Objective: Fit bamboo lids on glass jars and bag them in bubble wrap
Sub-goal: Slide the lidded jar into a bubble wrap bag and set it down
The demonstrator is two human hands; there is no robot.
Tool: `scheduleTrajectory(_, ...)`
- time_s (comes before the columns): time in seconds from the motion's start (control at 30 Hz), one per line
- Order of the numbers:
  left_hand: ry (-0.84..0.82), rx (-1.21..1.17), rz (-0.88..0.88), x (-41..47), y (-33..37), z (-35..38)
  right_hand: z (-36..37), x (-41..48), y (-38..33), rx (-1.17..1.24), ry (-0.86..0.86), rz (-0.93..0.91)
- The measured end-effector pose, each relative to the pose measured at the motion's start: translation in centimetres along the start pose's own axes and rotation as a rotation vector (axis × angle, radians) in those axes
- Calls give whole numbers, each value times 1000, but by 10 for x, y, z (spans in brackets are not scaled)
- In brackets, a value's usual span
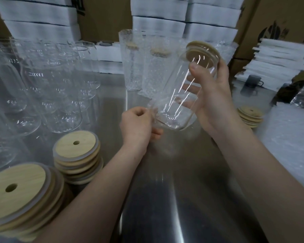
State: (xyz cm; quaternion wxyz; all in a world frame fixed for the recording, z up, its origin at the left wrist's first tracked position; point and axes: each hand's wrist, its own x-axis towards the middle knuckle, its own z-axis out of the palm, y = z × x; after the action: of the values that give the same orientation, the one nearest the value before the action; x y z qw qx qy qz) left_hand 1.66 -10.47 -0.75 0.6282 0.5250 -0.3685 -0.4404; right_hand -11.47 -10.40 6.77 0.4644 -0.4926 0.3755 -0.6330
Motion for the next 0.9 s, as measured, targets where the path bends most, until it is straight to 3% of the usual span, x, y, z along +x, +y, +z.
scheduleTrajectory(0.17,13,35,71,1,3,-2,-4,1,-4,-18,-4,19)
scheduleTrajectory(0.4,-64,1,-48,-2,13,-7,-14,4,-9,-116,-194,5)
scheduleTrajectory(0.63,-79,98,-57,-6,16,-6,-17,4,-13,-260,-299,-68)
scheduleTrajectory(0.9,-16,171,38,-5,13,-6,-10,-3,-10,-389,-218,-254)
